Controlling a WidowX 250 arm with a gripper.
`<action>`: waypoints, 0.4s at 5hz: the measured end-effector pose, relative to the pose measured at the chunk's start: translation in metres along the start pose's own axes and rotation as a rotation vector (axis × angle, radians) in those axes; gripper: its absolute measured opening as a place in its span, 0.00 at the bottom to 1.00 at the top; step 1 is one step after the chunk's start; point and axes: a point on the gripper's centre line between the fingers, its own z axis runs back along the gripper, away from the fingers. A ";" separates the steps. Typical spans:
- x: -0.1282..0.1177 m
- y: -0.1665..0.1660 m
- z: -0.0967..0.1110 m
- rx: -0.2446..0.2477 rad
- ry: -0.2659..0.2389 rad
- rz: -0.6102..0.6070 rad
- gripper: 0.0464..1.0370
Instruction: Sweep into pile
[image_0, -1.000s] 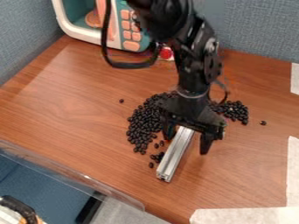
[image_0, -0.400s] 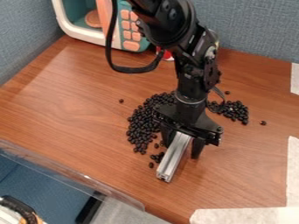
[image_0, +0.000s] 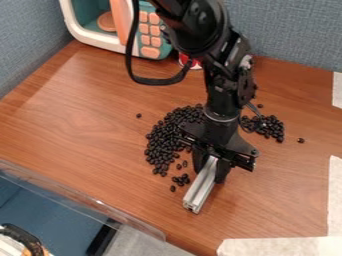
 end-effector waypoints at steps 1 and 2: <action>0.000 -0.009 0.027 -0.009 -0.034 -0.009 0.34; 0.011 -0.025 0.046 -0.023 -0.073 -0.032 0.34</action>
